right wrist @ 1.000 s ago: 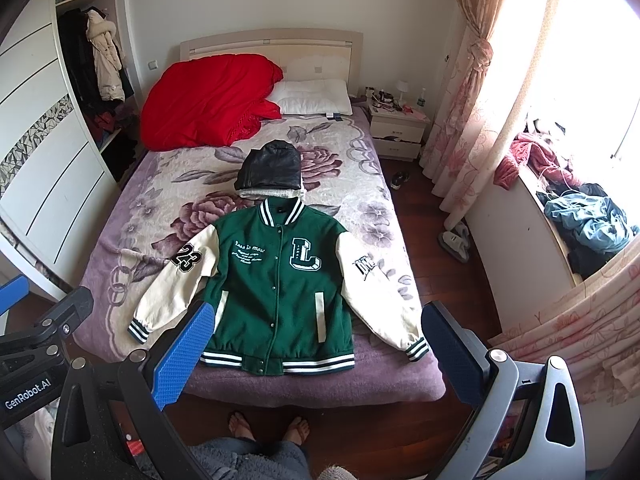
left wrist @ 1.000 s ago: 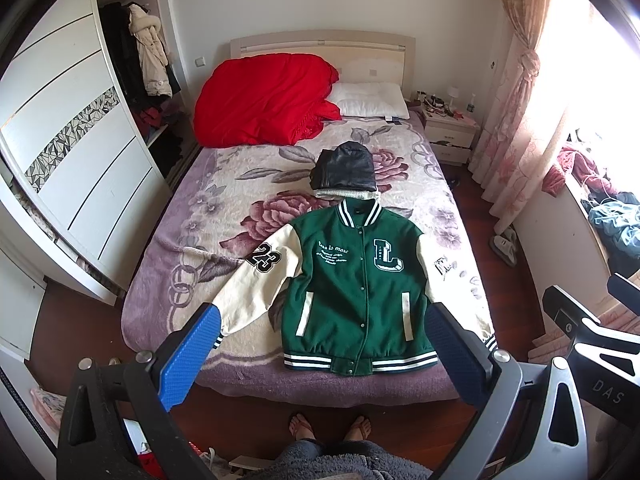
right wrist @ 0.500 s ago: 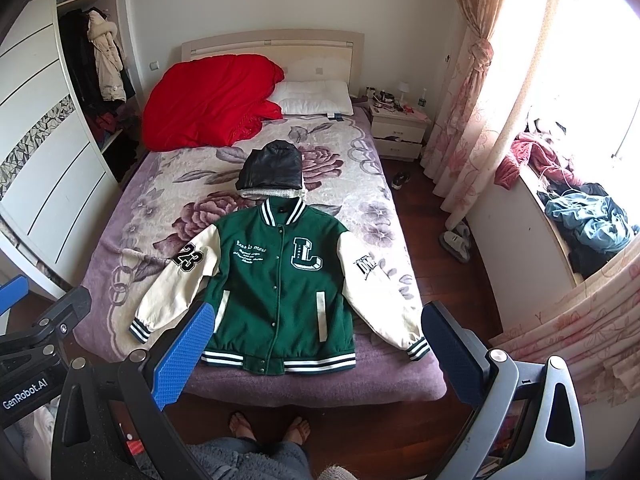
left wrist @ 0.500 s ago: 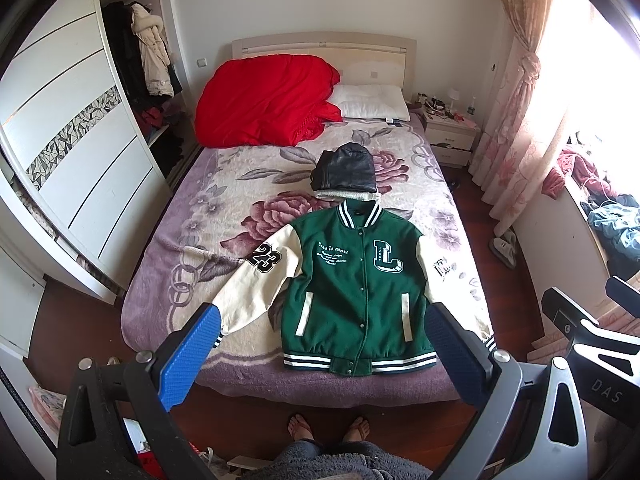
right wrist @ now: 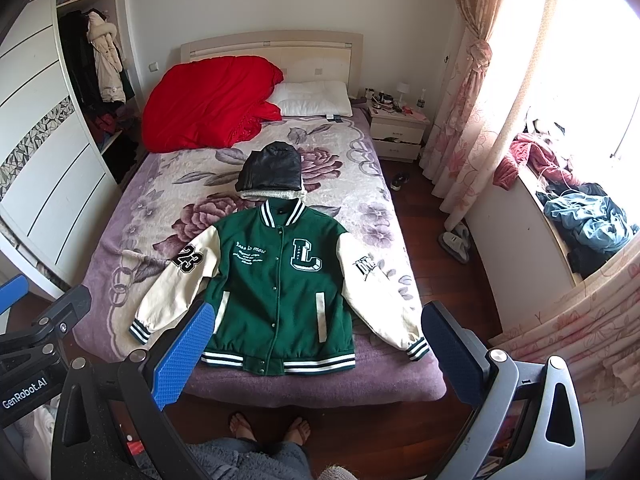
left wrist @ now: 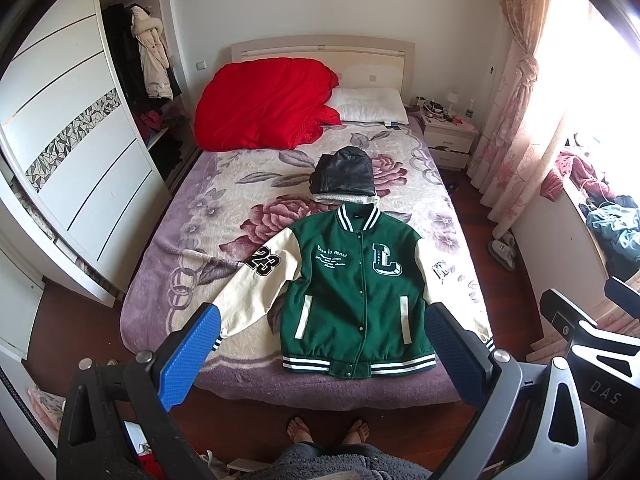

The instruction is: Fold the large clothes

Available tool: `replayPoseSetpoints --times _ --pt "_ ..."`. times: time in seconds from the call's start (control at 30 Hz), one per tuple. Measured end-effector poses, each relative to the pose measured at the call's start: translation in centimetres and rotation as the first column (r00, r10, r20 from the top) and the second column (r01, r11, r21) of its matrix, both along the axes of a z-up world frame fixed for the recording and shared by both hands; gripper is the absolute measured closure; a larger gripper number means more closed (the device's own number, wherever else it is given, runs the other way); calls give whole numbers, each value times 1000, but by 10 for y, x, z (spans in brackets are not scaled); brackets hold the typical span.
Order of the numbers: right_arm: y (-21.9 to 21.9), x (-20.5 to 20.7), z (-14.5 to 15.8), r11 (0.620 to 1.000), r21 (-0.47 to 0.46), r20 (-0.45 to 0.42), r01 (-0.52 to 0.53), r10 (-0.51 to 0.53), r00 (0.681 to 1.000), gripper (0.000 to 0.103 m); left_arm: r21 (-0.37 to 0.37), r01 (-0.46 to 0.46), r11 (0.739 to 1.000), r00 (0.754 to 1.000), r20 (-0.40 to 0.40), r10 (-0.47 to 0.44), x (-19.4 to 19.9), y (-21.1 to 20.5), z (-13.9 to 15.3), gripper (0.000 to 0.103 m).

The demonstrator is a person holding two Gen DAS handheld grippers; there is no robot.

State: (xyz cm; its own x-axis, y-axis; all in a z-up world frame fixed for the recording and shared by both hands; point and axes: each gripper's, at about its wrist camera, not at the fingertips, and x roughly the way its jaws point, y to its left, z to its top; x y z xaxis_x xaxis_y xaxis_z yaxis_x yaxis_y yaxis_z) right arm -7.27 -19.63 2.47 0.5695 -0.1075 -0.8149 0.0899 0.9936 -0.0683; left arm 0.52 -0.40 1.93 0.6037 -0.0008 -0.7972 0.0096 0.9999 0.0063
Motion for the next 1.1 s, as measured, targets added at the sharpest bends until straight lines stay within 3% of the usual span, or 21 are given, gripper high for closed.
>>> replayPoseSetpoints --times 1.1 --pt "10 4 10 1000 -2 10 1 -1 1000 0 -5 3 1000 1000 1 -3 -1 1 -3 0"
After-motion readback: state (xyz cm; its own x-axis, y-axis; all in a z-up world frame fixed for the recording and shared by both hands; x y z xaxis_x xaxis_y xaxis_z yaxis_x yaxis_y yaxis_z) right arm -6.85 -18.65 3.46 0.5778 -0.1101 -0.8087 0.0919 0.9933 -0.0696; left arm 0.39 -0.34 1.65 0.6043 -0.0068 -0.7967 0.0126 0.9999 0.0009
